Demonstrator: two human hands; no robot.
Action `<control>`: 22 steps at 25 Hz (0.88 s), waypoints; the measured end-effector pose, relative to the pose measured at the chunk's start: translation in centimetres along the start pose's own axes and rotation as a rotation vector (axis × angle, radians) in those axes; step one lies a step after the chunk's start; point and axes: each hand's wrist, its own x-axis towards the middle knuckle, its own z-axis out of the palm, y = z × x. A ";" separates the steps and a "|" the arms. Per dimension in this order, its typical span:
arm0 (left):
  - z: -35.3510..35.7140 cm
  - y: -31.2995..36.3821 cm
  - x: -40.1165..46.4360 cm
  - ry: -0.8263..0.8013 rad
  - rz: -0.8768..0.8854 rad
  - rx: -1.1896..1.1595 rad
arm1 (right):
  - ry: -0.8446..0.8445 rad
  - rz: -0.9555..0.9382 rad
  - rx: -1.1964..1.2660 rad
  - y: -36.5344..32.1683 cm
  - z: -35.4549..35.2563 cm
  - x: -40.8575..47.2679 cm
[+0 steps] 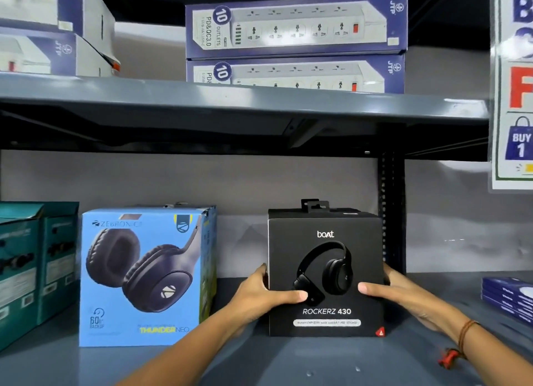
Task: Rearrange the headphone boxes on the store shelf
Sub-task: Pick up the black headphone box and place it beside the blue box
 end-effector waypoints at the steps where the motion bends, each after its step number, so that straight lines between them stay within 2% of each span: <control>1: -0.1 -0.1 -0.6 -0.007 -0.013 0.008 | 0.022 -0.025 0.020 -0.3 0.3 -0.5; 5: -1.7 -0.7 -5.4 0.025 -0.001 0.083 | 0.280 -0.058 0.102 -0.4 2.5 -3.6; 8: -4.0 -0.4 -10.7 0.161 0.241 0.366 | 0.525 -0.111 0.200 -2.5 6.1 -6.1; 11: -7.0 0.5 -14.6 0.337 0.473 0.535 | 0.765 -0.201 0.016 -6.2 10.9 -7.2; 14: -11.1 2.0 -16.3 0.509 0.657 0.717 | 0.762 -0.377 -0.341 -10.7 16.9 -7.3; 17: -15.7 4.0 -16.5 0.685 0.716 0.913 | 0.717 -0.587 -0.773 -15.5 22.8 -6.7; 19: -17.9 5.7 -16.5 0.781 0.698 0.980 | 0.715 -0.681 -0.908 -18.5 25.7 -6.1; 22: -20.3 7.4 -16.8 0.847 0.655 1.033 | 0.736 -0.725 -0.982 -21.4 28.2 -4.7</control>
